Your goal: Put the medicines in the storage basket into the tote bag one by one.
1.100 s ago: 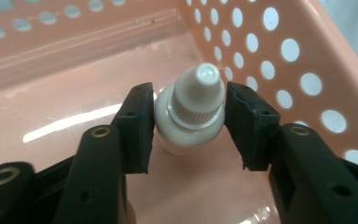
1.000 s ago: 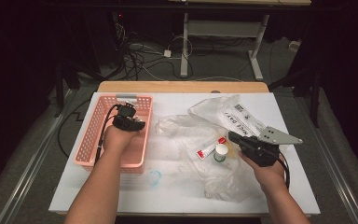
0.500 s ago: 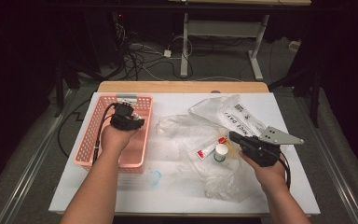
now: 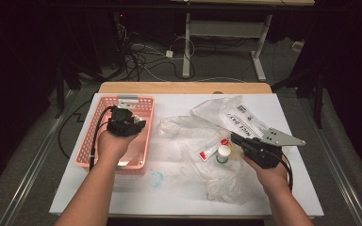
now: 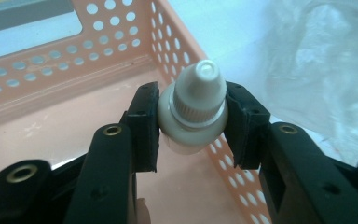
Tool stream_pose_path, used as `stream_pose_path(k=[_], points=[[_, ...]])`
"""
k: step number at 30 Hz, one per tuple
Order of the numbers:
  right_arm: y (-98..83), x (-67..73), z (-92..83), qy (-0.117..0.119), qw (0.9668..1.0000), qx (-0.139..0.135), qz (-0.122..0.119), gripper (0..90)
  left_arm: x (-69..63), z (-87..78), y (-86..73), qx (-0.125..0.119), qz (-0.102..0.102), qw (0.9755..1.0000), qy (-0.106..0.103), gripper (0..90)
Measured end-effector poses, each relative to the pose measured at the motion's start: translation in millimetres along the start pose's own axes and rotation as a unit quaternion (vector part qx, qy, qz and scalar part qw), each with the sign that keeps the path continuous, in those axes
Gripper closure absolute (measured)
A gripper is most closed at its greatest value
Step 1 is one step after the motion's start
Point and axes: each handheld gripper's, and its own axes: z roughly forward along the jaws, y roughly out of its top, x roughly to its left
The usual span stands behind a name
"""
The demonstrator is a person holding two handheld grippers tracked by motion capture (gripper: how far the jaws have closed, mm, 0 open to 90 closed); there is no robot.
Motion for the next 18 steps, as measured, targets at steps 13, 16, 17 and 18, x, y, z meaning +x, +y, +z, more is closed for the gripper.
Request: stream_pose_path(k=[13,16,17,18], points=[[-1.0,1.7,2.0,0.000,1.0000,0.004,-0.001,90.0,-18.0,-29.9,-30.5,-0.060,0.020,0.9979,-0.013,58.1],[-0.5,2.8,2.4,0.000,1.0000,0.005,-0.003,90.0,-21.9,-35.6,-36.7,-0.076,0.021,0.9968,-0.015,58.1],[-0.2,3.0,2.1,0.000,1.0000,0.004,-0.005,90.0,-23.1,-37.8,-38.7,-0.080,0.022,0.9964,-0.015,58.1],[0.0,3.1,1.8,0.000,1.0000,0.004,-0.005,90.0,-24.5,-39.6,-41.1,-0.087,0.021,0.9959,-0.016,58.1]])
